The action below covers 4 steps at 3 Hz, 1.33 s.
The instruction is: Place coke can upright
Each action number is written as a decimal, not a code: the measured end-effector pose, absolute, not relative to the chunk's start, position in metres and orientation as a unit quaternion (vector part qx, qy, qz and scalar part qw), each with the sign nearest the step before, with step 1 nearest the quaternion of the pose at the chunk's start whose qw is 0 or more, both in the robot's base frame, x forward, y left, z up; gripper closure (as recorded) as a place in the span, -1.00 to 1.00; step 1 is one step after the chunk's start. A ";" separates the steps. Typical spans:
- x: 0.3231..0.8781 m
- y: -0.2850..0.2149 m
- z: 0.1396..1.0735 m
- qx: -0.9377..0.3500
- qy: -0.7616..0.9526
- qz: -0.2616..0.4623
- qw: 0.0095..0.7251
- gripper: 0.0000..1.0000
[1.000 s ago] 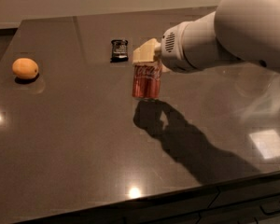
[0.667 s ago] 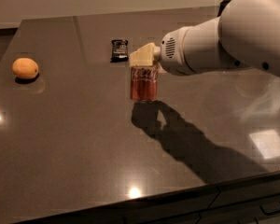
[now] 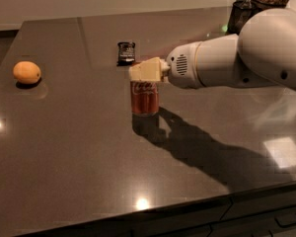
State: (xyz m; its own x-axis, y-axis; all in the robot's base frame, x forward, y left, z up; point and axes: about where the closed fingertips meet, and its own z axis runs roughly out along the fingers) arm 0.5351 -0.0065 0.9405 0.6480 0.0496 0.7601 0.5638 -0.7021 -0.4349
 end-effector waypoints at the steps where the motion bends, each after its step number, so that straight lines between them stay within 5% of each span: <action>1: 0.530 0.003 0.935 -0.812 -0.227 -0.401 0.357 1.00; 4: 0.523 0.027 0.934 -0.732 -0.303 -0.478 0.378 1.00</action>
Offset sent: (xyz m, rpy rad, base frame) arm -0.0107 0.0275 -0.0085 0.0630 -0.3159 0.2143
